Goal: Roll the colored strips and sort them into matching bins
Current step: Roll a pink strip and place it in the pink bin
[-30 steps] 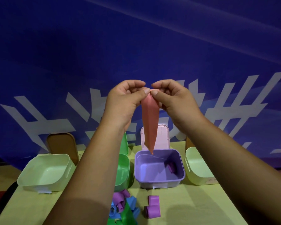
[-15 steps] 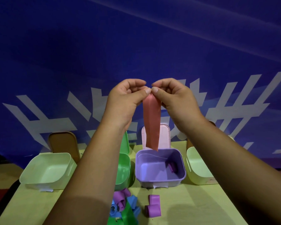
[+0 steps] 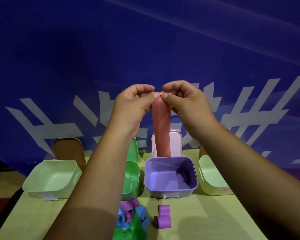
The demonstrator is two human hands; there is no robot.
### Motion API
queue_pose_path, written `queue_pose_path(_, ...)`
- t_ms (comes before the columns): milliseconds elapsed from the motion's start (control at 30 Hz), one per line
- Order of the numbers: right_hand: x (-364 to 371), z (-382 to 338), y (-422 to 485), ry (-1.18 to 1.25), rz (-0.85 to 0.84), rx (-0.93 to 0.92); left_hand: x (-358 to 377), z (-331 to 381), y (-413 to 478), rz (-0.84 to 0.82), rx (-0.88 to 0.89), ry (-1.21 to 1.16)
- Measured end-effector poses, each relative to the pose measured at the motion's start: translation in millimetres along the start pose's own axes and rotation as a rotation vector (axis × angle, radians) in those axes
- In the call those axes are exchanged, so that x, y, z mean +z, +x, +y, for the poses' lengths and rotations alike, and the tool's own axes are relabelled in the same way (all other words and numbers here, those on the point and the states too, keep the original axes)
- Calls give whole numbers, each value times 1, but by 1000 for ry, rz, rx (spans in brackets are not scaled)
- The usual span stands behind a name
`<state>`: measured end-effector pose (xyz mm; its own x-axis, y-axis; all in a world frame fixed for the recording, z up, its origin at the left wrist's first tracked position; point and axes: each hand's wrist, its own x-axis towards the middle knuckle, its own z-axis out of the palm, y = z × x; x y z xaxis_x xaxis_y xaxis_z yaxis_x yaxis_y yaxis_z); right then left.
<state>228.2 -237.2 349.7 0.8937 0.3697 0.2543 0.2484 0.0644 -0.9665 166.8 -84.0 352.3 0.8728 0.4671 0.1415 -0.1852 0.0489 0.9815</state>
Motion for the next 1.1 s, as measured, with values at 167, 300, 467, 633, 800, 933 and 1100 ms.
queue_pose_path(167,3,1,-3,6,15,14,1,0,-1,1,7,-39)
queue_pose_path(300,5,3,-6,-50,34,-18,0,1,-2,3,10,-54)
queue_pose_path(467,7,2,-8,-68,44,-39,-1,-1,-1,32,26,-51)
queue_pose_path(633,8,4,-7,-76,48,-40,-2,-3,-3,15,37,-68)
queue_pose_path(800,10,2,-7,-39,34,-19,-4,-6,-3,1,-3,-87)
queue_pose_path(933,11,2,-6,-36,28,-18,-7,-8,-5,-26,-33,-71)
queue_pose_path(1100,13,3,-5,-39,27,-16,-9,-9,-4,-22,-41,-66)
